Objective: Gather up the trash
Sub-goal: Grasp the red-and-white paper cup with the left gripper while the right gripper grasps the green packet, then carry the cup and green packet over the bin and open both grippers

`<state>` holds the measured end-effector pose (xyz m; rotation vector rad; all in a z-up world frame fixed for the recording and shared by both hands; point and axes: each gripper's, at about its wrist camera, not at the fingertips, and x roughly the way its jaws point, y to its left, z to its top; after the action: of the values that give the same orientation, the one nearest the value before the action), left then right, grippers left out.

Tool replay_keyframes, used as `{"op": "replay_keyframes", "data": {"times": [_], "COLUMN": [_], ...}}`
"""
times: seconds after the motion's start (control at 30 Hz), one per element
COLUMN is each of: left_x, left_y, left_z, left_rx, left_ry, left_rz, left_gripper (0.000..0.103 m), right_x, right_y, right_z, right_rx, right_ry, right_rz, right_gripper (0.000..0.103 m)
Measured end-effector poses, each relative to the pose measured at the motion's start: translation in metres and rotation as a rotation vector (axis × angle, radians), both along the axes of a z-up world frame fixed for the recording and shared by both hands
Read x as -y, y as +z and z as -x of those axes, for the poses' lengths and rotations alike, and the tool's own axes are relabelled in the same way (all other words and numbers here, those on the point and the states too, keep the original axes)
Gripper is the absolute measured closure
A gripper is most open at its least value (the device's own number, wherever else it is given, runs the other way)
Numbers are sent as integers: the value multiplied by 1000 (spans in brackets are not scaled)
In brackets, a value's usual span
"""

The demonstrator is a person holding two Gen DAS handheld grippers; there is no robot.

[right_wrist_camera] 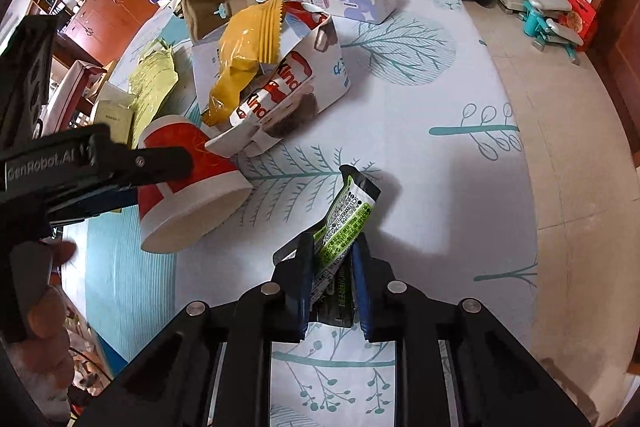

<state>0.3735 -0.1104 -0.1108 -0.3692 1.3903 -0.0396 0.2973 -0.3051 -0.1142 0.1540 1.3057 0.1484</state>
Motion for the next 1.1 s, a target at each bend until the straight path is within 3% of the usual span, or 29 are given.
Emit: {"op": "replay_keyframes", "data": {"times": [0.13, 0.23, 0.63, 1.1], "left_x": [12, 13, -16, -93], "left_y": [2, 7, 15, 85], "left_z": [2, 6, 47, 154], "left_rx": [26, 45, 63, 208], "left_ry": [-17, -31, -27, -113], "left_rz": [13, -21, -35, -59], "left_gripper": [45, 51, 55, 55], "right_x": [0, -2, -32, -116], "right_y": [0, 2, 21, 68], "right_z": [1, 3, 24, 99], "right_rx": [3, 5, 43, 124], "right_ry": [6, 12, 61, 91], "right_rz": [2, 3, 15, 23], "right_gripper": [85, 85, 86, 86]}}
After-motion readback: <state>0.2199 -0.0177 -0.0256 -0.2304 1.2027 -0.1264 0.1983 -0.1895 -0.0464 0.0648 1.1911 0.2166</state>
